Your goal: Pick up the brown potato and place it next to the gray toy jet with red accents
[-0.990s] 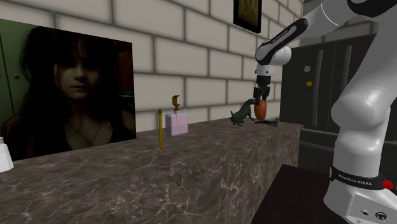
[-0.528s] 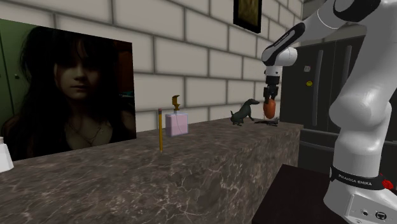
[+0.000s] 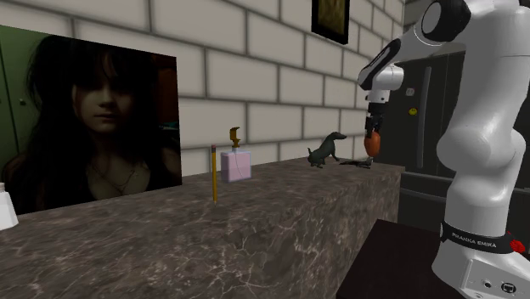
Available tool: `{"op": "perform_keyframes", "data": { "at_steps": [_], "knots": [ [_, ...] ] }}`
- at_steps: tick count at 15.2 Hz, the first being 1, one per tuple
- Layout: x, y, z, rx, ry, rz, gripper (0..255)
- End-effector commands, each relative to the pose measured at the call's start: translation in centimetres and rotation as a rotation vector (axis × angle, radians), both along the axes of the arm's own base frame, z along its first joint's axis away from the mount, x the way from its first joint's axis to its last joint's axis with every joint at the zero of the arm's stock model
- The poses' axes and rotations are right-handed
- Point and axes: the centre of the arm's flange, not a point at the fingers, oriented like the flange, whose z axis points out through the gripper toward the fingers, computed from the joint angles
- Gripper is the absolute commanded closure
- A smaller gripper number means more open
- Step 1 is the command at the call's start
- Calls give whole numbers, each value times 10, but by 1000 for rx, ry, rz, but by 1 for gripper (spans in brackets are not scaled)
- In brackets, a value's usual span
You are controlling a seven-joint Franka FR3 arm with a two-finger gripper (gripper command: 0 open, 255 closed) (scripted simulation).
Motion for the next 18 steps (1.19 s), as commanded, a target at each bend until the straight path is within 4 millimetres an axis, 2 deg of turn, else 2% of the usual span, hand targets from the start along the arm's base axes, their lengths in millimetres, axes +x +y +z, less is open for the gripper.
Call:
{"op": "perform_keyframes", "data": {
  "at_steps": [1,8,18],
  "knots": [
    [-9,-28,0,-1,0,2,255],
    [-41,-118,1,-1,0,2,255],
    [-41,-118,-52,-1,0,2,255]
  ]
}}
